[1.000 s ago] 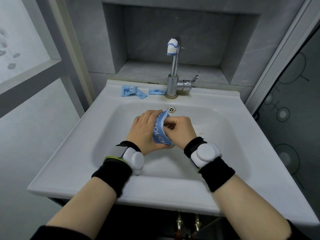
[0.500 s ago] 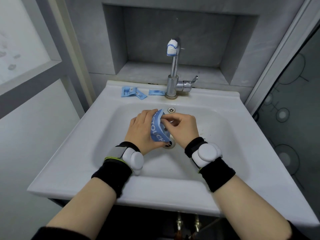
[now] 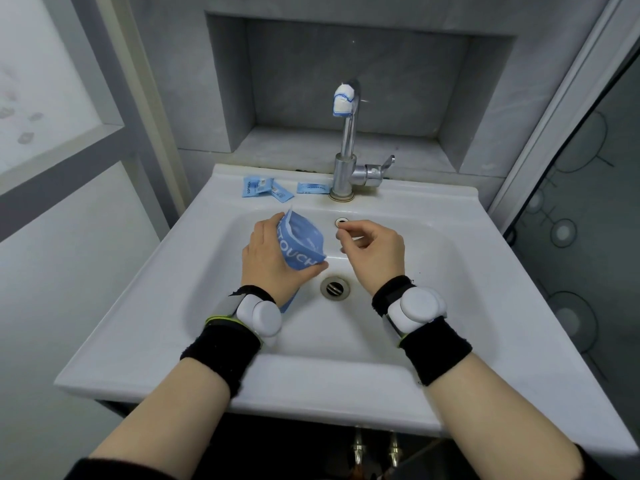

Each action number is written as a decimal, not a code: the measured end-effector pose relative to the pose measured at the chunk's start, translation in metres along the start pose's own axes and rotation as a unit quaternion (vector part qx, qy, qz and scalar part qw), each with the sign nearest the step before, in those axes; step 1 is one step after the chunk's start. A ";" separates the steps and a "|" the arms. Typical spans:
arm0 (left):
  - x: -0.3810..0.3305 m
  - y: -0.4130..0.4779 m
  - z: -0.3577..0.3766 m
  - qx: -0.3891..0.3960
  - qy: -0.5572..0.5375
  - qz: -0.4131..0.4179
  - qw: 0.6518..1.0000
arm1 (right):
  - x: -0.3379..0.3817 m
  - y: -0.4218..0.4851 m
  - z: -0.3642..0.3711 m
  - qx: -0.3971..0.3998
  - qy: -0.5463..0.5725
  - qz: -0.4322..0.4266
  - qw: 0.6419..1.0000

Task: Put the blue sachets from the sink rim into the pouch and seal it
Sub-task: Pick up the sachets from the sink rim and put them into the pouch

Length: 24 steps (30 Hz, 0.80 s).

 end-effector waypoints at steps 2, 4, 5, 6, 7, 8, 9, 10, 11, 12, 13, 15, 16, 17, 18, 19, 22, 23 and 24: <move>0.004 0.000 -0.003 -0.019 -0.021 -0.020 0.999 | -0.003 0.000 0.000 0.000 -0.004 0.005 1.000; 0.006 0.001 -0.006 -0.034 -0.024 -0.031 0.999 | -0.006 0.001 0.002 0.002 -0.014 0.011 1.000; 0.006 0.001 -0.007 -0.041 -0.023 -0.035 0.998 | -0.008 0.000 0.003 0.005 -0.023 0.015 1.000; 0.006 0.001 -0.009 -0.047 -0.024 -0.039 0.998 | -0.008 0.001 0.003 0.010 -0.031 0.019 0.999; 0.007 0.001 -0.009 -0.051 -0.023 -0.043 0.998 | -0.012 0.000 0.006 0.018 -0.035 0.028 0.999; 0.008 0.001 -0.010 -0.055 -0.022 -0.046 0.997 | -0.014 -0.001 0.007 0.026 -0.036 0.038 0.998; 0.008 0.001 -0.011 -0.059 -0.019 -0.047 0.997 | -0.016 -0.003 0.007 0.033 -0.036 0.049 0.998; 0.009 0.001 -0.013 -0.065 -0.015 -0.050 0.997 | -0.018 -0.003 0.008 0.039 -0.035 0.061 0.997; 0.009 0.001 -0.013 -0.070 -0.011 -0.052 0.996 | -0.022 -0.003 0.008 0.042 -0.035 0.076 0.996; 0.009 0.001 -0.015 -0.075 -0.008 -0.054 0.996 | -0.024 -0.003 0.007 0.043 -0.037 0.093 0.994; 0.008 0.002 -0.017 -0.081 -0.008 -0.053 0.995 | -0.025 -0.002 0.005 0.043 -0.040 0.106 0.993; 0.008 0.002 -0.018 -0.093 -0.006 -0.057 0.994 | -0.026 0.001 0.005 0.048 -0.039 0.124 0.990; 0.010 0.002 -0.019 -0.100 -0.006 -0.061 0.993 | -0.025 0.002 0.007 0.055 -0.039 0.127 0.990; 0.010 0.002 -0.020 -0.108 -0.007 -0.066 0.992 | -0.022 0.006 0.009 0.060 -0.042 0.126 0.989; 0.012 0.001 -0.021 -0.115 -0.008 -0.072 0.991 | -0.019 0.009 0.011 0.064 -0.048 0.122 0.989; 0.013 0.001 -0.021 -0.118 -0.010 -0.079 0.990 | -0.016 0.013 0.013 0.068 -0.058 0.117 0.989; 0.015 0.000 -0.022 -0.126 -0.013 -0.088 0.988 | -0.008 0.027 0.022 0.086 -0.097 0.099 0.987; 0.016 0.001 -0.022 -0.128 -0.014 -0.088 0.988 | -0.007 0.032 0.025 0.092 -0.111 0.096 0.985; 0.016 0.001 -0.023 -0.129 -0.015 -0.088 0.988 | -0.007 0.036 0.029 0.099 -0.124 0.094 0.983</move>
Point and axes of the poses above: each hand's wrist, its own y-axis towards the middle knuckle, its own z-axis out of the palm, x = y × z, the point moved 6 cm from there along y, towards the middle knuckle, and after that the axes turned 10 degrees about y, right-handed, at the moved point
